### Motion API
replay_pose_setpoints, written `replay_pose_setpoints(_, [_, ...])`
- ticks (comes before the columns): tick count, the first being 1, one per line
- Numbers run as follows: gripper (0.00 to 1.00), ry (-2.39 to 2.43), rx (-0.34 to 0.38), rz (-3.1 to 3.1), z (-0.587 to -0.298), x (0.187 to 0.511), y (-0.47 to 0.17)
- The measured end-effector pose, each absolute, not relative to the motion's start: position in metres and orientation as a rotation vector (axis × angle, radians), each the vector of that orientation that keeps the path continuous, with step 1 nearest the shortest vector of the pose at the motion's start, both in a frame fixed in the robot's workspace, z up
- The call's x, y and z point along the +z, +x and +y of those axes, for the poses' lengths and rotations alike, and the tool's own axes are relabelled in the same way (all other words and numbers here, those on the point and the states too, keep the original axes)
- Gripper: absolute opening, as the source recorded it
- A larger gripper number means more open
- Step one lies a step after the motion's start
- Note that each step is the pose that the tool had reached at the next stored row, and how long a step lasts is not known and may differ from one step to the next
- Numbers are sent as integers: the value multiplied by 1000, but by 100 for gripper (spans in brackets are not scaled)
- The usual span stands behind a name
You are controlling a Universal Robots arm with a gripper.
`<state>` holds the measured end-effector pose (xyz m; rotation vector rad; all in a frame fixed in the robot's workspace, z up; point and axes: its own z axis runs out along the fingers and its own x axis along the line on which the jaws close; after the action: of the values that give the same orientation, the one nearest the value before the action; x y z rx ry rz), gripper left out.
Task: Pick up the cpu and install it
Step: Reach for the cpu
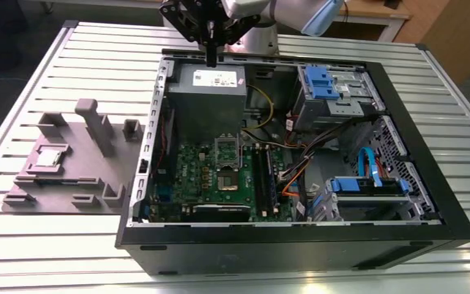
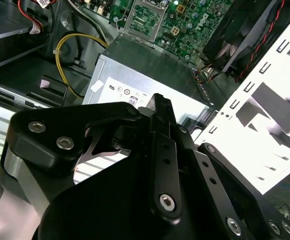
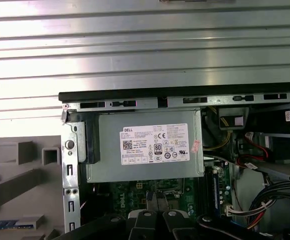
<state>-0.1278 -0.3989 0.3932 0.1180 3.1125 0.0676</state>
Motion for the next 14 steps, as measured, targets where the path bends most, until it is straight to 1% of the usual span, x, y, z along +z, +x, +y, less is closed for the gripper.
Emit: replay_pose_setpoints(14, [10,118,68,3112,-399,393,-133])
